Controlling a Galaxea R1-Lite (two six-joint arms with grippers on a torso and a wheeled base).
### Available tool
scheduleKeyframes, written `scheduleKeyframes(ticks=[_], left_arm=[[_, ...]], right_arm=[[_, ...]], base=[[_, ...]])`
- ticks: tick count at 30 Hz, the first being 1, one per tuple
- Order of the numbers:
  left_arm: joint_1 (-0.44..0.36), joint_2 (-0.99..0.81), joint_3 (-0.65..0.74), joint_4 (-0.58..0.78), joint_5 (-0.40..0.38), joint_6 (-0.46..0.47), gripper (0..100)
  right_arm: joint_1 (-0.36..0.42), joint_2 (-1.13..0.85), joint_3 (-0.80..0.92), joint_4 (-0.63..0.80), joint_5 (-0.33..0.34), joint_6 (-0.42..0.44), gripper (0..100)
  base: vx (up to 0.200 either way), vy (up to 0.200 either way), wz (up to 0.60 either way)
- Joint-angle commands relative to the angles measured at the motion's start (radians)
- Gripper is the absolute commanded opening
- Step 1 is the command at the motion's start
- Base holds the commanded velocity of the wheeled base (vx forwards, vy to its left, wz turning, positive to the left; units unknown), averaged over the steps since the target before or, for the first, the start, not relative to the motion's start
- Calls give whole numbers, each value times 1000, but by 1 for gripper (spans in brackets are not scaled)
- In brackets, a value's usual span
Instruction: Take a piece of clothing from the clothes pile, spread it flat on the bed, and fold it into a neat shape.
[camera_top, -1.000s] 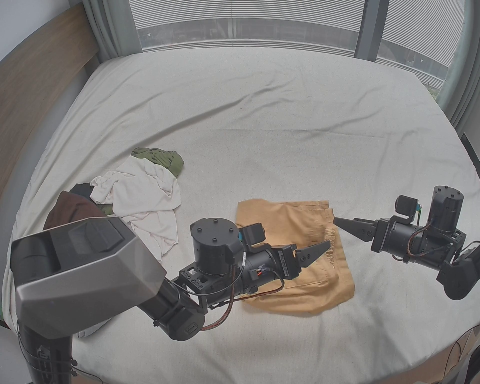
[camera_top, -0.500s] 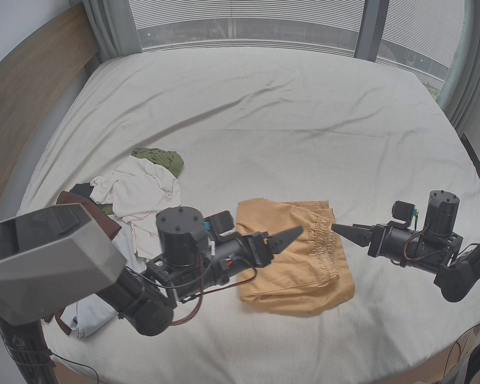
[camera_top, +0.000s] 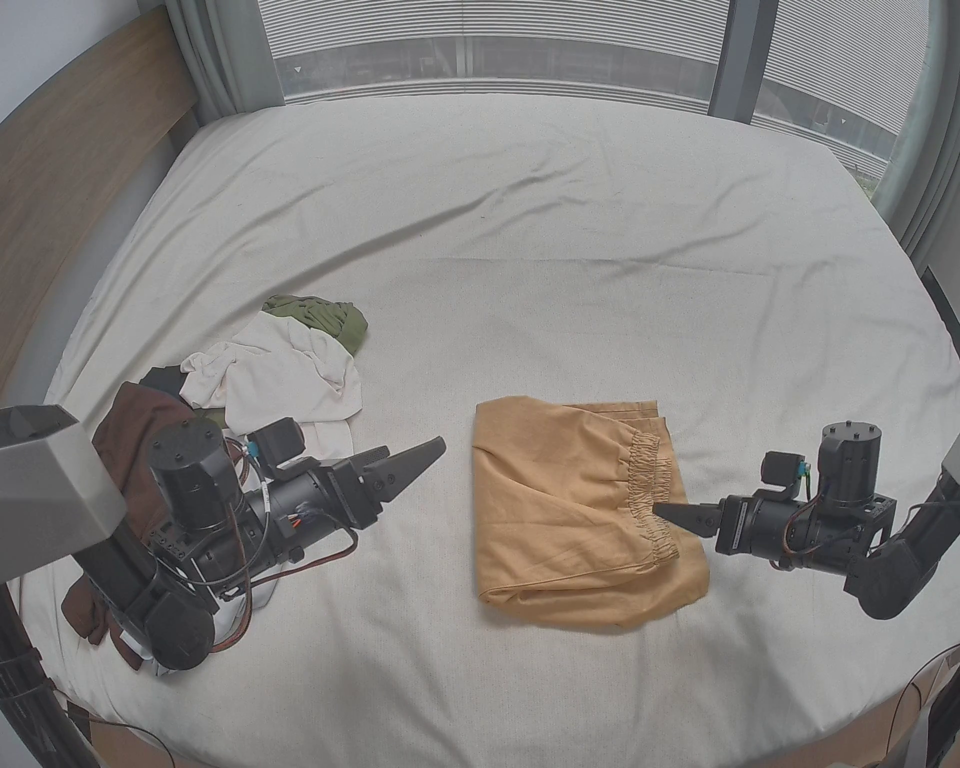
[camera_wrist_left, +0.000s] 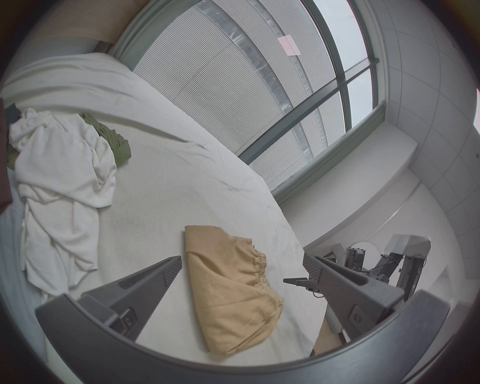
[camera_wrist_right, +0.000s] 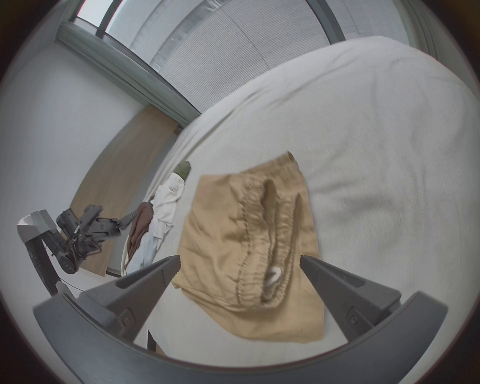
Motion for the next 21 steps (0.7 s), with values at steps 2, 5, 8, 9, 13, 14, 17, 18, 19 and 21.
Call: scheduleKeyframes(ticks=[2,5,8,9,13,14,17,18,19,21], left_arm=[[24,-5,35,-7,-3,11,100],[35,15,38,-21,-4,11,100],[44,29,36,-42,-12,9,100],[47,36,36,-53,-18,9,100],[49,58,36,-65,-18,9,100],[49,58,35,-65,-18,9,100],[49,55,36,-65,-18,9,100],[49,55,36,-65,-19,9,100],[49,55,36,-65,-19,9,100],[46,58,33,-65,-21,9,100]], right_arm=[[9,92,27,-8,6,2,100],[10,110,24,-8,8,8,100],[24,124,20,-9,8,34,100],[33,130,15,-14,8,54,100],[55,149,9,-71,8,101,100],[58,158,9,-94,8,109,100],[62,193,10,-152,3,121,100],[62,206,10,-163,3,123,100],[62,212,9,-167,3,123,100],[62,230,9,-181,2,123,100]], base=[[0,0,0],[0,0,0],[0,0,0],[0,0,0],[0,0,0],[0,0,0],[0,0,0],[0,0,0],[0,0,0],[0,0,0]])
